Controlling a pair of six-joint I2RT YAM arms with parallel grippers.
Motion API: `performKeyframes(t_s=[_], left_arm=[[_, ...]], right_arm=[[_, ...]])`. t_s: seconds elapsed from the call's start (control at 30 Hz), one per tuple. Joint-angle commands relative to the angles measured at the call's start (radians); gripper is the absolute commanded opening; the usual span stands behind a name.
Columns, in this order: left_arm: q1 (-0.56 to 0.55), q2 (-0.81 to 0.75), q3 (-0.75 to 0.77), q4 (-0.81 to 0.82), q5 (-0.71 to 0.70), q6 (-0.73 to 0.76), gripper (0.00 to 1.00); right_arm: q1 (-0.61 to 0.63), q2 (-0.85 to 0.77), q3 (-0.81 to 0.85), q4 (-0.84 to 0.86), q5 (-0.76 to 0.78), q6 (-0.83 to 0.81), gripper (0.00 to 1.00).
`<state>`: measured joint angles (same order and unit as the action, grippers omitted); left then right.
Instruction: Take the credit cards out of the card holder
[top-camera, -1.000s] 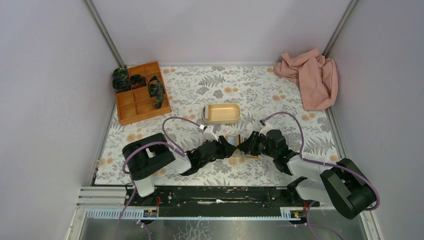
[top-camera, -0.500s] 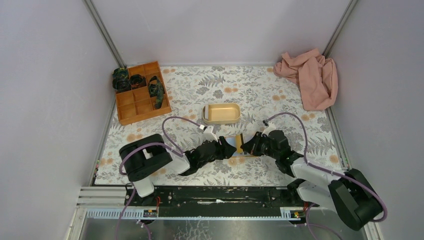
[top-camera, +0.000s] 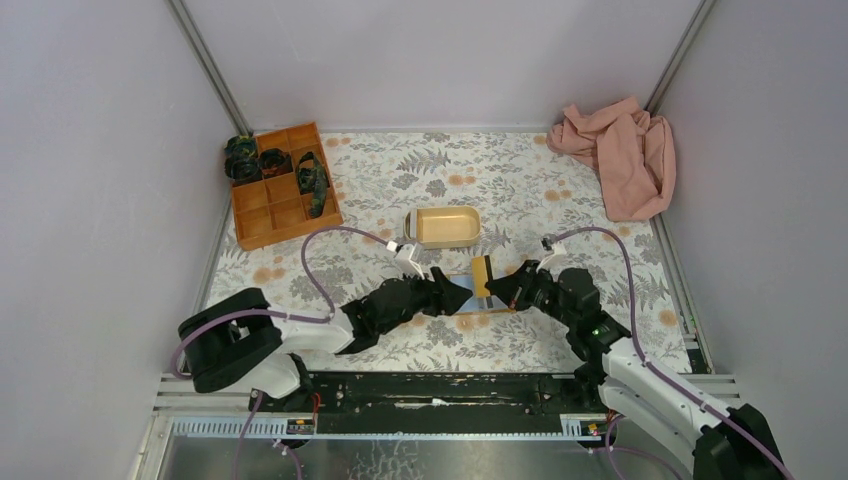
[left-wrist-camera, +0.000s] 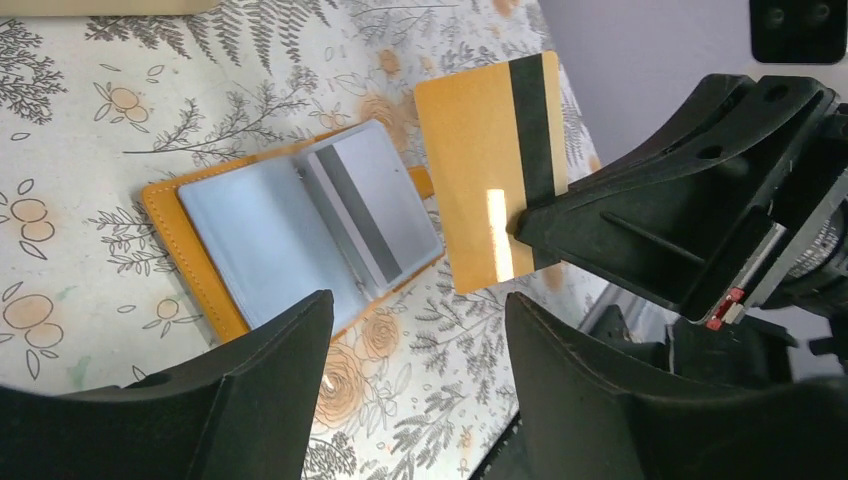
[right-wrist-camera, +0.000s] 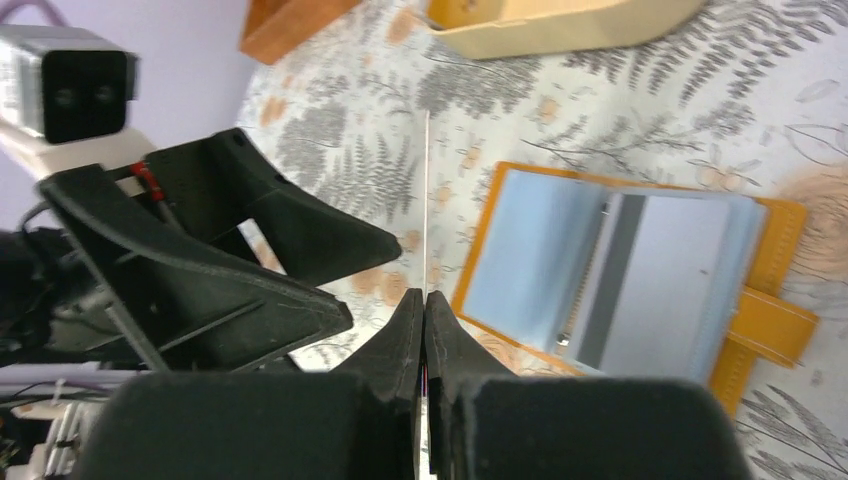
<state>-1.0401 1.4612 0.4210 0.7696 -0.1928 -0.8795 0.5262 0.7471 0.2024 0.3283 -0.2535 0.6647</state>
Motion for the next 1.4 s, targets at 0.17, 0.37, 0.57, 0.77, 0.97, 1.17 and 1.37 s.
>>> performKeyframes(t_s=[0.17,0.37,0.57,0.77,0.97,1.17,1.37], left_arm=[[-0.003,-0.049,-0.078,0.231,0.115,0.044,0.56],[-0.002,-0.022,-0.091,0.349,0.161,0.042,0.56],[-0.002,-0.021,-0.109,0.411,0.152,0.042,0.54],[-0.001,-0.007,-0.118,0.458,0.146,0.036,0.40],[-0.001,0.001,-0.120,0.471,0.147,0.032,0.18],[0.000,-0.018,-0.135,0.474,0.118,0.027,0.00],[-0.001,-0.066,-0.120,0.412,0.112,0.042,0.00]], right_arm=[[-0.002,-0.098,-0.033,0.146,-0.200,0.116,0.00],[-0.002,-0.118,-0.049,0.169,-0.235,0.138,0.00],[-0.003,-0.119,-0.059,0.180,-0.255,0.138,0.00],[-0.003,-0.117,-0.061,0.197,-0.260,0.143,0.00],[-0.003,-0.109,-0.067,0.223,-0.270,0.160,0.00],[-0.002,-0.108,-0.070,0.221,-0.267,0.158,0.00],[-0.002,-0.091,-0.066,0.235,-0.280,0.160,0.00]])
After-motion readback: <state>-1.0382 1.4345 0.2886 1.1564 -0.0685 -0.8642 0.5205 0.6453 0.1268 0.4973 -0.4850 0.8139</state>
